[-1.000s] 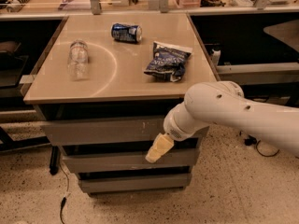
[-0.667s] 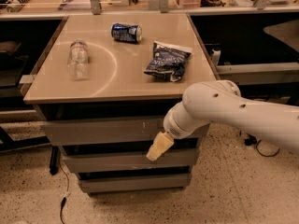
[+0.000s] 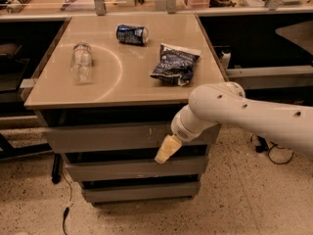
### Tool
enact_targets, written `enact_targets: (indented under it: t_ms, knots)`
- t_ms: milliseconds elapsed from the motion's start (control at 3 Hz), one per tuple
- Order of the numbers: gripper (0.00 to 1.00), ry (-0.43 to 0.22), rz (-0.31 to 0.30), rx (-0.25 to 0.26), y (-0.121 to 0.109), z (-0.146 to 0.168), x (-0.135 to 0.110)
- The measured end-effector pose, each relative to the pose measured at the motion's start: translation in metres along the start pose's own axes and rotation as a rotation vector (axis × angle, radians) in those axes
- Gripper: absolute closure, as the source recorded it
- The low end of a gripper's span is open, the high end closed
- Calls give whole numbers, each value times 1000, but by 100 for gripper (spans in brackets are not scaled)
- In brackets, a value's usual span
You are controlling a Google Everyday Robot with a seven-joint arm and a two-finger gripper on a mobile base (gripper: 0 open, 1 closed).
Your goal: Open top drawer
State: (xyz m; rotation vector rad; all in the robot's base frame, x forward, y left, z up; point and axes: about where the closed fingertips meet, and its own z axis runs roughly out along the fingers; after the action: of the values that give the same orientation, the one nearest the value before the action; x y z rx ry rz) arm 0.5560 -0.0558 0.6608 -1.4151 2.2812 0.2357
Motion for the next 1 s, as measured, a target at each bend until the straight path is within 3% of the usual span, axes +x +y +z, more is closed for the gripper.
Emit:
enact_targets:
  t_ms: [333,1000]
  knots:
    - [0,27,16,-26,-1,18,6]
    - [42,29,17,-29,0,19,6]
